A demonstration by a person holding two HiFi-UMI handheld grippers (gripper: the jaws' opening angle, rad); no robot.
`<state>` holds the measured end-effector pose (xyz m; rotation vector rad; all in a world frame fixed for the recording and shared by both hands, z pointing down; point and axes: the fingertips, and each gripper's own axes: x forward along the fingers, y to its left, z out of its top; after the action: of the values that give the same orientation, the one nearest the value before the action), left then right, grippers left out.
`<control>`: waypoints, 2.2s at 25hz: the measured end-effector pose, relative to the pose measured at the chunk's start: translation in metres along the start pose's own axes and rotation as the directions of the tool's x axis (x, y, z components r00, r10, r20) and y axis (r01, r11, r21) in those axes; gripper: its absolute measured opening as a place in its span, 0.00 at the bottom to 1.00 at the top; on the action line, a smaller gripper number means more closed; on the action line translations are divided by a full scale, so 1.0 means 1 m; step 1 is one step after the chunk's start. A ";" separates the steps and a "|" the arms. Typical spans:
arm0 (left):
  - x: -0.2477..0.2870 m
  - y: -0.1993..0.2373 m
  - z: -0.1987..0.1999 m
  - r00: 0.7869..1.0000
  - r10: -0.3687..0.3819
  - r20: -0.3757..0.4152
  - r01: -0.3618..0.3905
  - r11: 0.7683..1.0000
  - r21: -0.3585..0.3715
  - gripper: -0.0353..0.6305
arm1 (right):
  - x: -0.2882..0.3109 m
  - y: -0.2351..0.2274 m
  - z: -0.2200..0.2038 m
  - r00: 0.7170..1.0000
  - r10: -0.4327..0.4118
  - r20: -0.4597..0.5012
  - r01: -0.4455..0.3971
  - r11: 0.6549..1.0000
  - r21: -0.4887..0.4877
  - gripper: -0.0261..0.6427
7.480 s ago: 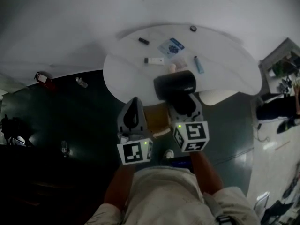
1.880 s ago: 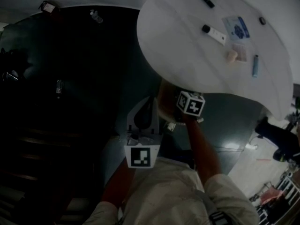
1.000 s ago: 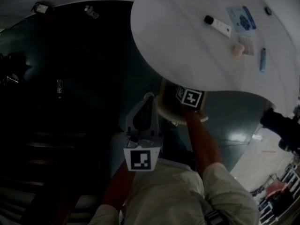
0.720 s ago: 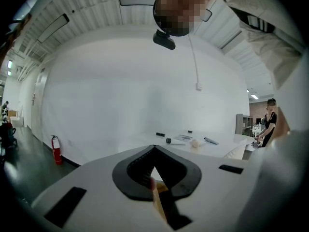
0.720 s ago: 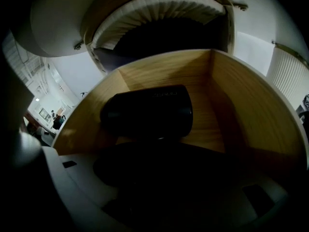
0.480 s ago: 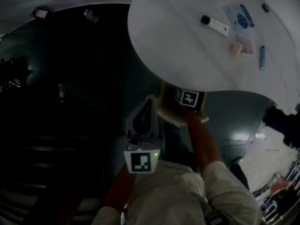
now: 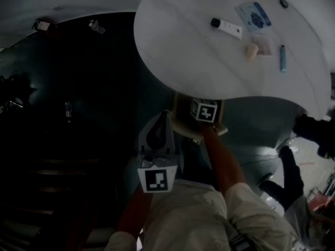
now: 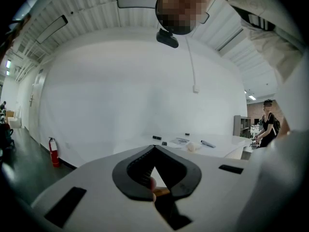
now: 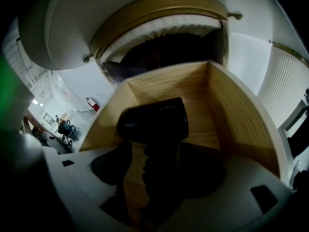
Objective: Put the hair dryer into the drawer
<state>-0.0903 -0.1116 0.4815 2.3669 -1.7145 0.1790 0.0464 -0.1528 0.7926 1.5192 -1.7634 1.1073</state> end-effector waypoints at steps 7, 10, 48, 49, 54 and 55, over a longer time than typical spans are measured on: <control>-0.002 -0.017 0.019 0.999 -0.021 0.048 0.021 1.000 0.003 0.05 | -0.031 0.015 0.019 0.998 0.049 0.035 -0.048 0.998 -0.029 0.49; -0.005 -0.028 0.030 0.997 -0.031 0.074 0.030 1.000 0.009 0.05 | -0.044 0.020 0.026 0.997 0.071 0.034 -0.070 0.997 -0.042 0.49; -0.037 -0.126 0.094 0.987 -0.074 0.145 0.061 0.994 0.092 0.06 | -0.377 0.011 0.112 0.784 0.145 0.604 0.002 0.972 -0.236 0.42; -0.038 -0.130 0.096 0.985 -0.081 0.150 0.067 0.993 0.096 0.05 | -0.385 0.006 0.113 0.773 0.133 0.620 0.021 0.972 -0.235 0.40; -0.045 -0.152 0.105 0.978 -0.121 0.171 0.104 0.989 0.104 0.06 | -0.425 -0.007 0.116 0.717 0.105 0.689 0.062 0.975 -0.214 0.28; -0.046 -0.157 0.106 0.976 -0.129 0.173 0.112 0.988 0.106 0.06 | -0.431 -0.011 0.117 0.705 0.098 0.702 0.072 0.976 -0.208 0.24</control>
<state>0.0412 -0.0480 0.3529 2.6209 -1.6640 0.0291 0.1565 -0.0312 0.3767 1.9405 -2.2932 0.2738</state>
